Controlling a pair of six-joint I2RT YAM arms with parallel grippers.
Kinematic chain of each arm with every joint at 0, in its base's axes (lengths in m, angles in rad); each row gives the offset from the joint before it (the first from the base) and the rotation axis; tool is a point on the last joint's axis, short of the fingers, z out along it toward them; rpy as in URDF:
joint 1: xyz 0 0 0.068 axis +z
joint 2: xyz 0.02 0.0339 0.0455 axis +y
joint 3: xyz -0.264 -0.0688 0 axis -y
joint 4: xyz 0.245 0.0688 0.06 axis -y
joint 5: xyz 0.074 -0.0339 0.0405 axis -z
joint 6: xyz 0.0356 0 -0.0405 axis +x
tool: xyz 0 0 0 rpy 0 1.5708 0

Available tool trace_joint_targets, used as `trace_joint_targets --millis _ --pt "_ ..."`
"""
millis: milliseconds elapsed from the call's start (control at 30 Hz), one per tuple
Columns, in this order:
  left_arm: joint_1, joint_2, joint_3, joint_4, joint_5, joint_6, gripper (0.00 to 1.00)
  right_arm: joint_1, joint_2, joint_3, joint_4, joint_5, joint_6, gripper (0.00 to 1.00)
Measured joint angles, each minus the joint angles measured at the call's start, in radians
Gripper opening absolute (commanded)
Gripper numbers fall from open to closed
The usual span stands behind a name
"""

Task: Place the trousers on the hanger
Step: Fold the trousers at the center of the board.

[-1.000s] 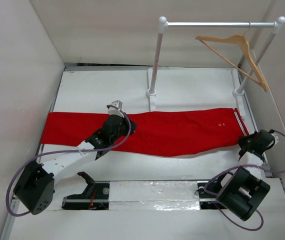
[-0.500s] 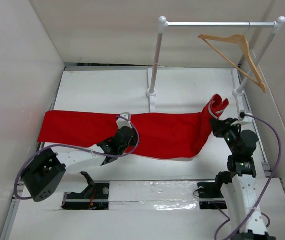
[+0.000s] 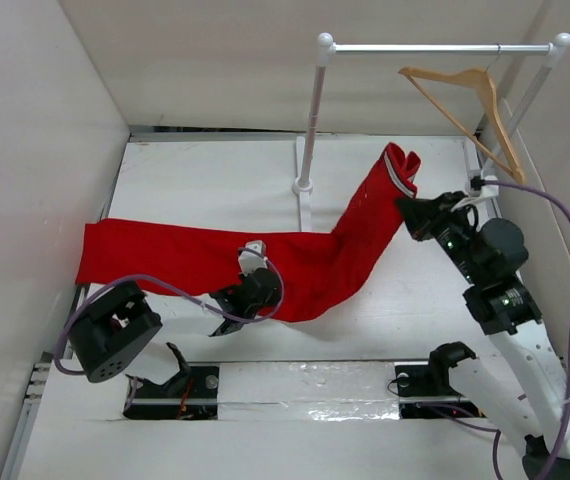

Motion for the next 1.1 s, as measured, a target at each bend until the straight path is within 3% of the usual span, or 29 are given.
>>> trace_joint_targets --millis 167,333,700,767,833,967,1100 --pt "-0.050 0.081 0.035 0.061 -0.037 -0.024 0.00 -0.009 0.028 0.221 -0.061 0.016 -0.010 0.00" --pt "-0.121 0.232 0.183 0.071 -0.037 -0.031 0.00 -0.017 0.034 0.367 -0.172 0.009 -0.036 0.00" --pt "-0.254 0.695 0.846 -0.027 0.085 0.055 0.00 -0.034 0.072 0.545 -0.312 0.006 -0.105 0.00" --pt "-0.267 0.719 0.917 -0.040 0.107 0.078 0.10 -0.035 0.086 0.563 -0.311 -0.006 -0.109 0.00" --pt "-0.274 0.689 0.907 -0.042 0.122 0.102 0.26 -0.031 0.103 0.571 -0.305 -0.025 -0.112 0.00" --pt "-0.212 0.444 0.691 -0.060 0.143 0.123 0.28 0.015 0.172 0.573 -0.274 -0.050 -0.112 0.00" --pt "0.020 -0.017 0.406 -0.090 0.135 0.125 0.28 0.097 0.286 0.589 -0.237 -0.058 -0.113 0.00"
